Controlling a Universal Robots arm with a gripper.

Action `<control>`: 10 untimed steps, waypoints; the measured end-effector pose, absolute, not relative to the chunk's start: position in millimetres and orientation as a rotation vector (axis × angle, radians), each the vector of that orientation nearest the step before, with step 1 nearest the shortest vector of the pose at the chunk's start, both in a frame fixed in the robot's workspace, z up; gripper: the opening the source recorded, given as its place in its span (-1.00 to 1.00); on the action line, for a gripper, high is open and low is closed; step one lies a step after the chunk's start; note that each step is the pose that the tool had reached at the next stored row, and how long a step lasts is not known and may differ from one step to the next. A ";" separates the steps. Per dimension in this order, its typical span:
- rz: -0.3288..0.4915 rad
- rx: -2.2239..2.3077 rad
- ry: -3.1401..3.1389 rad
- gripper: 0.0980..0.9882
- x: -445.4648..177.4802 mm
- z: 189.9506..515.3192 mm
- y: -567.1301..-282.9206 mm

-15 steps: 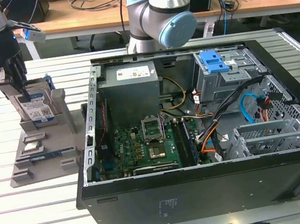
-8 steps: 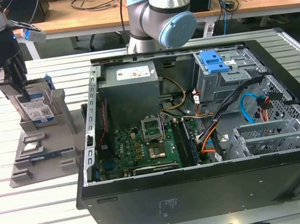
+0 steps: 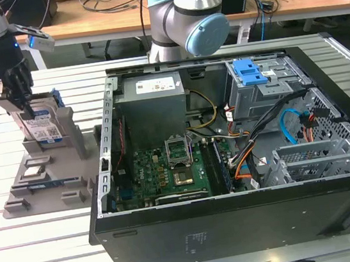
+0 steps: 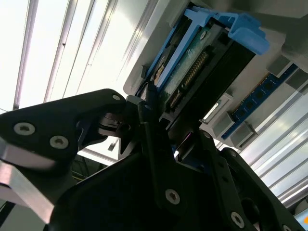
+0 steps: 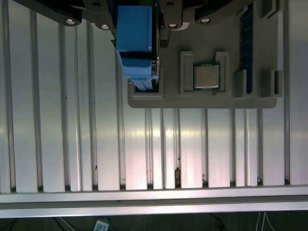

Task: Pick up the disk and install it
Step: 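Pick up the disk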

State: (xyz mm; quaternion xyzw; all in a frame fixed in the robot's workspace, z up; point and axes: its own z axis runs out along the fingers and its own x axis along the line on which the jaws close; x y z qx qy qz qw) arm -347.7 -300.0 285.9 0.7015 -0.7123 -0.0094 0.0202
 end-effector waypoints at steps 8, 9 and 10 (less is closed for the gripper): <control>-0.029 2.177 -2.208 -0.39 -347.7 285.9 -299.9; -0.029 2.177 -2.208 -0.39 -347.7 285.9 -299.9; -0.029 2.177 -2.208 -0.39 -347.7 285.9 -299.9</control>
